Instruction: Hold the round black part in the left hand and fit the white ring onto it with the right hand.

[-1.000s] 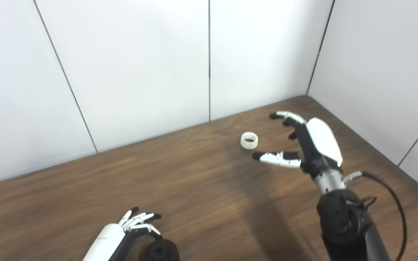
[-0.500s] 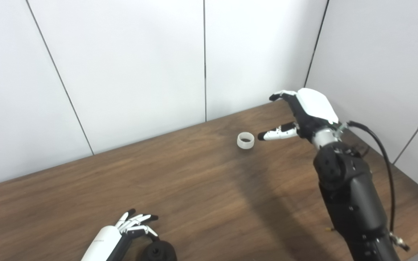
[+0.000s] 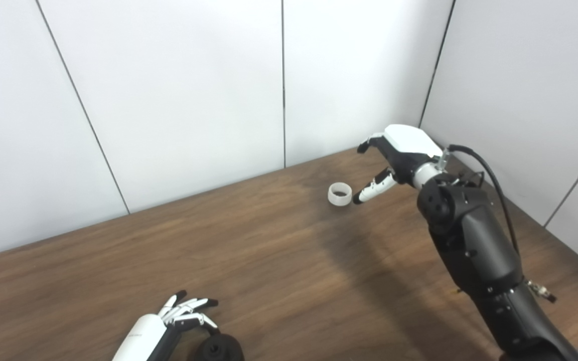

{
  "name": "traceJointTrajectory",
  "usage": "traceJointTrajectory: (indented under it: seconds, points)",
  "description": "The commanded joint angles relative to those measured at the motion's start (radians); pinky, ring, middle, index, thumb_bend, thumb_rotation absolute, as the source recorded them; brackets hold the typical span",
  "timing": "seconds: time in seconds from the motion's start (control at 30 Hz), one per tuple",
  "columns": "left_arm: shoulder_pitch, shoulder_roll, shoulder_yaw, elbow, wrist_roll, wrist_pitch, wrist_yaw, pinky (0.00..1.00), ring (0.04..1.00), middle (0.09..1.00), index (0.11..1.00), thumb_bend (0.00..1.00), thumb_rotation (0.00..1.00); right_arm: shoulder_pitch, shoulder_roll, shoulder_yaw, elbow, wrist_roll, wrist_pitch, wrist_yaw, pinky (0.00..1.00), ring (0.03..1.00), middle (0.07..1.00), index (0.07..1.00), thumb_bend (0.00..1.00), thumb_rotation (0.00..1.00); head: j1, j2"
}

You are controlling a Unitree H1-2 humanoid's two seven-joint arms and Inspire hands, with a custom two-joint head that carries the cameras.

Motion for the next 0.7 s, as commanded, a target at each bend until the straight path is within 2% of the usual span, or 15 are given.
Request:
traceJointTrajectory:
  seconds: [0.0, 0.17, 0.43, 0.67]
  points:
    - [-0.001, -0.004, -0.003, 0.001, -0.002, -0.026, 0.006, 1.00, 0.864, 0.849, 0.478, 0.51, 0.05, -0.075, -0.051, 0.005, 0.011, -0.005, -0.001, 0.010, 0.81, 0.945, 0.929, 0.764, 0.82, 0.30, 0.002, 0.000]
    - [0.003, -0.005, -0.004, 0.004, 0.000, -0.031, 0.007, 1.00, 0.858, 0.848, 0.478, 0.51, 0.05, -0.130, -0.069, 0.050, 0.074, -0.014, 0.000, 0.026, 0.78, 0.947, 0.930, 0.769, 0.83, 0.30, 0.003, -0.004]
    - [0.015, -0.004, 0.001, -0.014, -0.007, -0.019, -0.006, 1.00, 0.865, 0.848, 0.478, 0.51, 0.05, -0.204, -0.078, 0.121, 0.175, -0.027, 0.000, 0.045, 0.80, 0.954, 0.954, 0.793, 0.84, 0.29, 0.003, -0.009]
    - [0.019, -0.005, 0.003, -0.016, -0.012, -0.027, -0.007, 1.00, 0.863, 0.849, 0.478, 0.51, 0.05, -0.251, -0.067, 0.144, 0.246, -0.057, 0.001, 0.071, 0.85, 0.983, 0.988, 0.827, 0.84, 0.31, 0.004, -0.011]
